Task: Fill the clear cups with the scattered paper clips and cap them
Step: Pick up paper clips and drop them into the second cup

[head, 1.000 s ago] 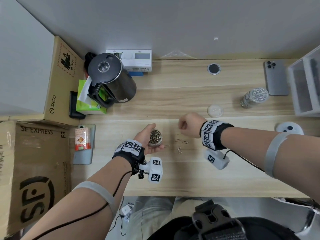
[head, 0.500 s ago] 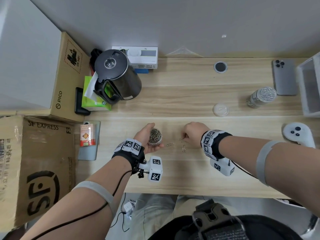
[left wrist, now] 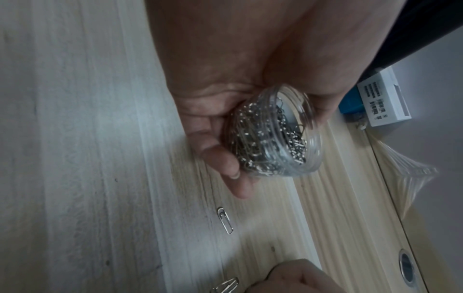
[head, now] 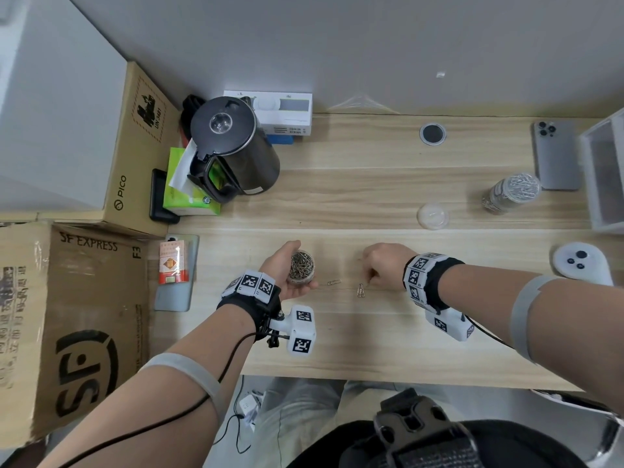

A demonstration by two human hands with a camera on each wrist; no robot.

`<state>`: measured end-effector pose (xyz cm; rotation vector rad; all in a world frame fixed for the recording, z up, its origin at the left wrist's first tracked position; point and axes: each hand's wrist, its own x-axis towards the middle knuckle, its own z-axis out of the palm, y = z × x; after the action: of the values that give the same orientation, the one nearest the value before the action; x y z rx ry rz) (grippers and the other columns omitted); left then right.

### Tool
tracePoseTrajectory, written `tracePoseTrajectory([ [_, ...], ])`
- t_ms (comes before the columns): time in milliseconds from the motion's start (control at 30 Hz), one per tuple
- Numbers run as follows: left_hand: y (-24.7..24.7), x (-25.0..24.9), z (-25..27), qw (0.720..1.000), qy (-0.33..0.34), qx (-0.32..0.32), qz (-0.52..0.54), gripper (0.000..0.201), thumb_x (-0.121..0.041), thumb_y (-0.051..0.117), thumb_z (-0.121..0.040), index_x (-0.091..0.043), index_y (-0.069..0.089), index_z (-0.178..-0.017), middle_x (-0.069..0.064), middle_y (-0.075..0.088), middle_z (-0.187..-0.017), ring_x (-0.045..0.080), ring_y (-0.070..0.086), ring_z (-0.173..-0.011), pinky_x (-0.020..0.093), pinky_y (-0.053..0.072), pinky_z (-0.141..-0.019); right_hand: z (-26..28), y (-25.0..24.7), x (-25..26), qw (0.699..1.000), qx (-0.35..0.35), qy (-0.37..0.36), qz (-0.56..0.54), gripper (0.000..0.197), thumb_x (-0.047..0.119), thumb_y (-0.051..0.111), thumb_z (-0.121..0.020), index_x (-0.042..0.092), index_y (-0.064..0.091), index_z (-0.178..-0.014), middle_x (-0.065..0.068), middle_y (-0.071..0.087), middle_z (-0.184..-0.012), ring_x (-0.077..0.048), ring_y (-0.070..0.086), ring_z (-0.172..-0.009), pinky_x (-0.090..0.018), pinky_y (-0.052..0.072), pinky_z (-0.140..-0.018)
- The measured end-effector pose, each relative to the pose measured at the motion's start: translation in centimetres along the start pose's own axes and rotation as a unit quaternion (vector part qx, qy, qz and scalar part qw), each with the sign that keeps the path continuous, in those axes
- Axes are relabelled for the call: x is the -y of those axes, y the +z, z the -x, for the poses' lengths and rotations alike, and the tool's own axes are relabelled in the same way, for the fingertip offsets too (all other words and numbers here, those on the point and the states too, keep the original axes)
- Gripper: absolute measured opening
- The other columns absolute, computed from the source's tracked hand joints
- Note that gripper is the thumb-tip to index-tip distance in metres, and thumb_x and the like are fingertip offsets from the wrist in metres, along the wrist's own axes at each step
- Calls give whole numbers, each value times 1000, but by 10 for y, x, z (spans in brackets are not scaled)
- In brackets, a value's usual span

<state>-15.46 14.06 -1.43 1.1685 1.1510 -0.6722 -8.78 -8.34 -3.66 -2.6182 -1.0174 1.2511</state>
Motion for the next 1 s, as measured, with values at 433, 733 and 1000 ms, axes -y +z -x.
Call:
tracePoseTrajectory([
  [433, -3, 0, 4, 1000, 0, -4, 2, 39, -47, 56, -95, -9, 55, -101, 14, 68, -67, 31, 68, -55, 32, 53, -57, -4, 5, 20, 997, 14, -76, 19, 16, 17, 67, -81, 24, 72, -94, 6, 63, -103, -19, 62, -93, -32, 50, -81],
  [733, -15, 5, 1, 1000, -8, -14, 17, 40, -48, 55, -95, -10, 55, -104, 16, 68, -79, 31, 69, -56, 29, 52, -50, -24, 7, 40, 999, 12, -42, -10, 8, 26, 69, -85, 24, 73, -91, 5, 69, -98, -19, 65, -90, -32, 53, -80],
  [1000, -24, 8, -2, 999, -11, -20, 26, 39, -48, 54, -95, -9, 56, -98, 14, 68, -69, 31, 68, -58, 30, 51, -54, -30, 10, 51, 993, -83, -59, -53, 25, 27, 77, -77, 22, 55, -86, 6, 50, -92, -20, 52, -90, -31, 44, -72],
])
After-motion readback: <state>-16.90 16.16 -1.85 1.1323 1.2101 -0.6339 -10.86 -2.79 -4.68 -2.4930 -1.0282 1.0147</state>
